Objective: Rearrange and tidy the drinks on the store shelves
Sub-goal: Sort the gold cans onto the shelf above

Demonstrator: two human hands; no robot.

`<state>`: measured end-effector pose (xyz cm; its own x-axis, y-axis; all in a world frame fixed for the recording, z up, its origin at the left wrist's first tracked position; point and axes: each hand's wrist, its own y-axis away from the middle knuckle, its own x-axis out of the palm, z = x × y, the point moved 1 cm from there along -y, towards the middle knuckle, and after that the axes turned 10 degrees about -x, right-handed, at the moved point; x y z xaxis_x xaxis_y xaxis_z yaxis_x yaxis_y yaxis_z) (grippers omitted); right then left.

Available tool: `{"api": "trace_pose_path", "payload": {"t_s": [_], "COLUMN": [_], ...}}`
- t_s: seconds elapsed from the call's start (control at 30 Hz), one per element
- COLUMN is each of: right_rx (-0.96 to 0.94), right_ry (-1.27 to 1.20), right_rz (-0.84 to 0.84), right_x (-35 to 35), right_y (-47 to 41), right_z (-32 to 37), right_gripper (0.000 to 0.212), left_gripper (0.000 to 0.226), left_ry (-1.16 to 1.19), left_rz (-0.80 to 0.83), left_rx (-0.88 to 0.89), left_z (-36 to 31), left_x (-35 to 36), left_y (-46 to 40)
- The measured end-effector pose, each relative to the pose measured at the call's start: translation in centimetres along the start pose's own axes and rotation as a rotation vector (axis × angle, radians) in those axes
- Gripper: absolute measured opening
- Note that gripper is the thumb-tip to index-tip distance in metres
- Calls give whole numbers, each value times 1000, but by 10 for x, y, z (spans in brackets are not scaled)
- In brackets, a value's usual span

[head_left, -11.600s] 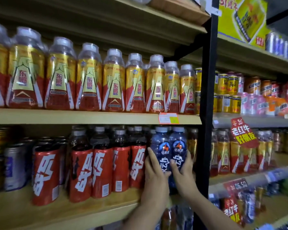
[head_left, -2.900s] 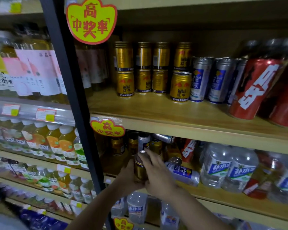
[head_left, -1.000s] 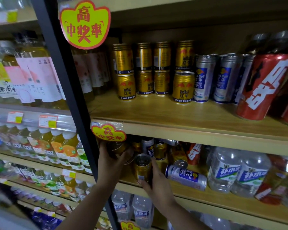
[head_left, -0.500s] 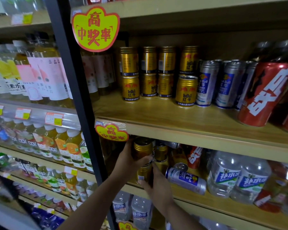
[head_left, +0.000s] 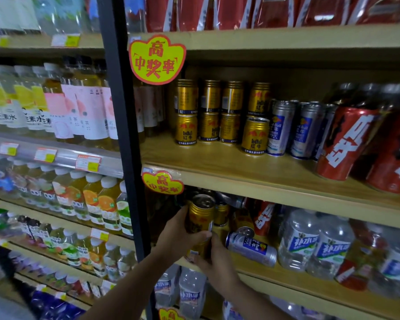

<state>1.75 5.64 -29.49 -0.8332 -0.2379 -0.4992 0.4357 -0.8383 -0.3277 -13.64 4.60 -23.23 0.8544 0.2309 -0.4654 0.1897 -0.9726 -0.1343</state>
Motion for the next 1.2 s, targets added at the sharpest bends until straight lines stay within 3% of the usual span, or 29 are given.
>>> {"api": "trace_pose_path", "payload": {"t_s": [0.13, 0.4, 0.67, 0.8, 1.03, 1.2], "right_rx": [-16, -108, -277, -366, -317, -203], "right_ry": [-98, 94, 137, 205, 300, 313], "right_rz": [-27, -166, -306, -385, -368, -337], "right_x": [-5, -31, -78, -104, -132, -140], "right_y": [19, 52, 48, 22, -52, -96], "right_z": [4, 38, 130, 186, 229, 212], "right_gripper": [59, 53, 67, 61, 39, 51], "left_gripper": [71, 75, 60, 62, 75, 76], "left_ry": [-13, 33, 90, 127, 230, 136], "left_rz": [14, 103, -10, -46, -144, -259], "left_rx": [16, 161, 335, 379, 349, 321], "left_z": [-7, -47, -133, -183, -218, -207], "left_x": [0, -13, -60, -93, -115, -96], "left_y": [20, 58, 73, 56, -15, -63]}}
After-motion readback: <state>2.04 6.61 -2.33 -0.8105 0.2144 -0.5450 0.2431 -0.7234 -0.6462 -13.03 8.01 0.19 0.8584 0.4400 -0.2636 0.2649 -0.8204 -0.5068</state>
